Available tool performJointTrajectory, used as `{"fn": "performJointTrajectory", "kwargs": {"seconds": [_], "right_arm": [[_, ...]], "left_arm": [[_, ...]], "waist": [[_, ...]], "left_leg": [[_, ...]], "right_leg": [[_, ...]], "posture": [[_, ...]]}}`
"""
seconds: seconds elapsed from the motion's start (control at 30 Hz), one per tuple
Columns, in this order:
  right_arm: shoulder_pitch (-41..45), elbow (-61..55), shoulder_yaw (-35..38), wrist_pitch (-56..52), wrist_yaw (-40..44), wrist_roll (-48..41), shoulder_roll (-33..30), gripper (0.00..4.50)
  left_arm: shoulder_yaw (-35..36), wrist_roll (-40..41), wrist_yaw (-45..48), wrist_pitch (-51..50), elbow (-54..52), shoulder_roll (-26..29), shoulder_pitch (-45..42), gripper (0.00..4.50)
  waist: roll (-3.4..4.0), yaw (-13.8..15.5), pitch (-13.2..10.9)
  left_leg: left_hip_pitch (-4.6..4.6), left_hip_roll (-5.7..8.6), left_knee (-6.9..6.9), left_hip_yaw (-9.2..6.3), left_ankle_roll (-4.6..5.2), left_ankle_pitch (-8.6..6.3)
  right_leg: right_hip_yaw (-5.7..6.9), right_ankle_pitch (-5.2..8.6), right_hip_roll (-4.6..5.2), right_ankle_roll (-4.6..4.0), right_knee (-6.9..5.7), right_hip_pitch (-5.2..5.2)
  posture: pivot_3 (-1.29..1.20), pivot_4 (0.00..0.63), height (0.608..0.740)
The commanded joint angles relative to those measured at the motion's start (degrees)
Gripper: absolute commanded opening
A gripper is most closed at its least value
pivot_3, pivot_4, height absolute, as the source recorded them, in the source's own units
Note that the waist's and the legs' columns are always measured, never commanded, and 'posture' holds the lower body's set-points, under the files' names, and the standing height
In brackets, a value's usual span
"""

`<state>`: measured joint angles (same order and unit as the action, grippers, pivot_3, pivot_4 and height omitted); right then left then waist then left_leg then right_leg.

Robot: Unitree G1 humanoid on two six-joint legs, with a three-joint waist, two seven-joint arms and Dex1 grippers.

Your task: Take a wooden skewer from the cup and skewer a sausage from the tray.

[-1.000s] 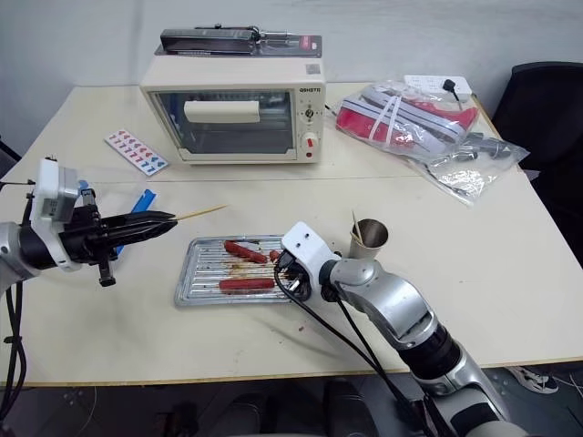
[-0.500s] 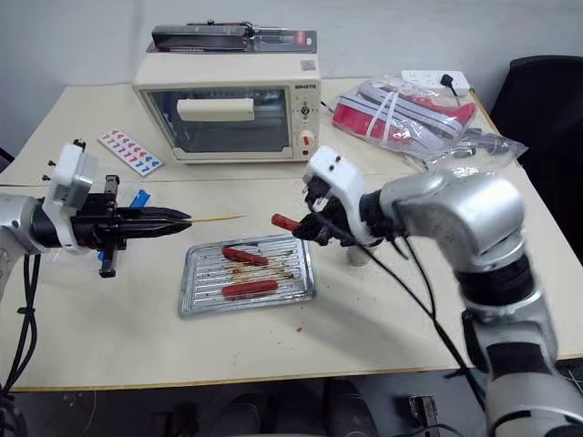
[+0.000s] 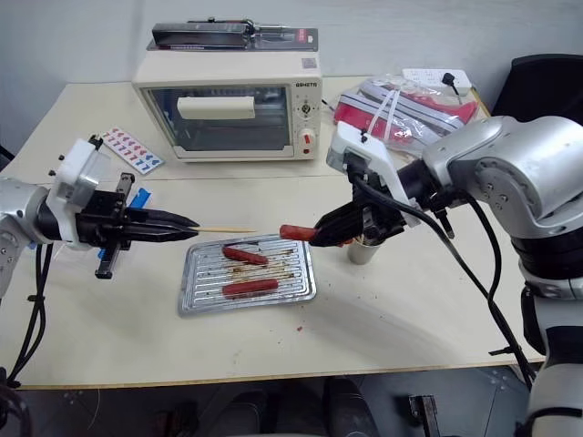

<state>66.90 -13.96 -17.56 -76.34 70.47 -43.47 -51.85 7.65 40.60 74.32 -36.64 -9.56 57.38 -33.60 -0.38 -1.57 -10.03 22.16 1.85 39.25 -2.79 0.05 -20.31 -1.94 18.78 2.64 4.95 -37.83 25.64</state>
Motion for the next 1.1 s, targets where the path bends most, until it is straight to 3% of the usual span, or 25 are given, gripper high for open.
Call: {"fn": "performJointTrajectory", "kwargs": {"seconds": [0.03,0.93,1.1], "right_arm": [[1.3,-1.6,1.5,0.0,0.9,-1.0,-0.6,0.33],[1.2,-2.0,1.8,-2.1,-1.5,-2.4,1.9,0.33],[1.3,-2.1,2.1,-2.5,-2.3,-3.0,3.0,0.33]], "left_arm": [[-0.6,1.1,0.4,-0.5,-2.4,-0.5,-1.8,0.00],[-4.1,0.6,-0.5,-1.6,-4.6,-6.0,-6.3,0.00],[-6.5,-0.6,-1.3,-0.6,-4.7,-9.1,-7.5,0.00]], "waist": [[0.00,0.0,0.0],[0.00,0.0,0.0],[0.00,0.0,0.0]], "left_leg": [[0.00,0.00,0.00,0.00,0.00,0.00],[0.03,0.00,0.22,0.00,0.00,0.00],[0.05,0.01,0.32,-0.01,0.01,0.00]], "right_leg": [[0.00,0.00,0.00,0.00,0.00,0.00],[0.01,0.00,0.00,0.00,-0.14,0.01],[0.02,0.00,0.00,0.00,-0.17,0.01]], "posture": [[0.00,0.150,0.740],[0.00,0.150,0.740],[0.00,0.150,0.740]]}}
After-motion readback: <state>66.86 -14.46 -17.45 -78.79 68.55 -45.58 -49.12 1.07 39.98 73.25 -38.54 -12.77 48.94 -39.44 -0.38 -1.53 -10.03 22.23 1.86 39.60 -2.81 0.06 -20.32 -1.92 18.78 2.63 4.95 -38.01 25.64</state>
